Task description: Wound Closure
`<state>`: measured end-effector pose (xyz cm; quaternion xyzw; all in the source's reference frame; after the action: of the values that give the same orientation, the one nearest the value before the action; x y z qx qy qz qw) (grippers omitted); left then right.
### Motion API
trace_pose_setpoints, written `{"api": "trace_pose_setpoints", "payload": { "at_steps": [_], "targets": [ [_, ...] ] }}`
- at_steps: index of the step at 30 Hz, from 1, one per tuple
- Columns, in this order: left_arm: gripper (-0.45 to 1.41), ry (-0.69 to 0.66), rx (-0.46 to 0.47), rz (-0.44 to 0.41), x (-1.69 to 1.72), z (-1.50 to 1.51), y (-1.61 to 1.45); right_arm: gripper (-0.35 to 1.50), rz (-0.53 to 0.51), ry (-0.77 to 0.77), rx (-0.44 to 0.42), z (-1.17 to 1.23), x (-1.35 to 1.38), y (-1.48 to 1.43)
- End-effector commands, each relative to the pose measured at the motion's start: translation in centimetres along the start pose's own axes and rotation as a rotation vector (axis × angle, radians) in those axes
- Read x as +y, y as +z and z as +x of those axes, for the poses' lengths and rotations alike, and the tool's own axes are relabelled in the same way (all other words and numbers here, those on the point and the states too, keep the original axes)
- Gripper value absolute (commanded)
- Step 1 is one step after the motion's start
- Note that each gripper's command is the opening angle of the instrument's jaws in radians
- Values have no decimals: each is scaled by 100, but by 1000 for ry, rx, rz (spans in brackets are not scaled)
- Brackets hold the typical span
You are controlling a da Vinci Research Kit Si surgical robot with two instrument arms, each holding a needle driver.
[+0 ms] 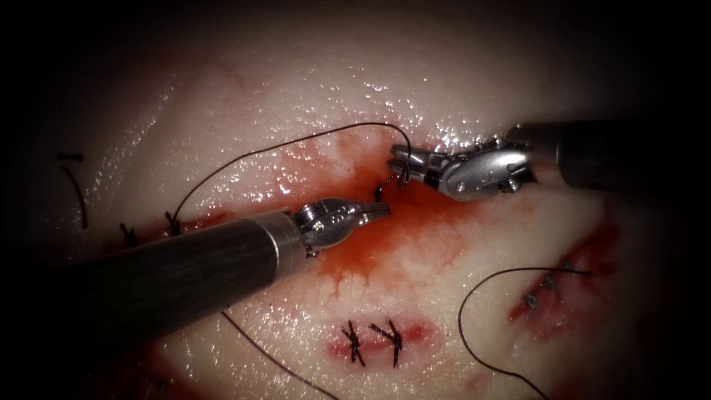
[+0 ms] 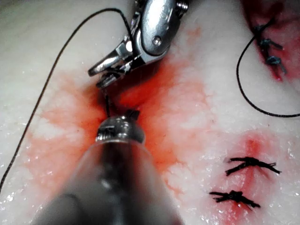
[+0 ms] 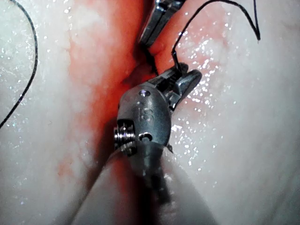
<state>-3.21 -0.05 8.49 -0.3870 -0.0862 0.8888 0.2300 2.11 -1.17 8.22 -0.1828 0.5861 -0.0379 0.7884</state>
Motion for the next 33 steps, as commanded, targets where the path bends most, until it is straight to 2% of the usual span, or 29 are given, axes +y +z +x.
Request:
{"api": "trace_pose_setpoints", "payload": {
  "at_steps": [1, 4, 8, 14, 21, 22, 27, 33],
  "targets": [
    [-32, -4, 23, -2, 0, 2, 12, -35, 5, 24, 11, -9, -2, 6],
    [-33, 7, 47, 9, 2, 2, 22, -35, 10, 58, 14, -12, -1, 6],
    [-35, 22, 37, 4, 1, -12, 31, -35, 10, 70, 13, -11, -1, 6],
    [-32, 21, -87, -38, 0, -54, 50, -35, 8, 74, 16, -7, 1, 6],
    [-30, 20, -199, -68, 10, -77, 57, -35, 43, 78, 2, -5, -7, 7],
    [-27, 27, -242, -79, 8, -89, 61, -35, 66, 104, -4, -2, -13, 8],
    [-23, 25, -267, -82, 0, -103, 63, -35, 97, 118, -10, -1, -21, 10],
    [-21, 24, -286, -63, -11, -108, 47, -35, 157, 178, -37, -7, -45, 9]
  ]
}}
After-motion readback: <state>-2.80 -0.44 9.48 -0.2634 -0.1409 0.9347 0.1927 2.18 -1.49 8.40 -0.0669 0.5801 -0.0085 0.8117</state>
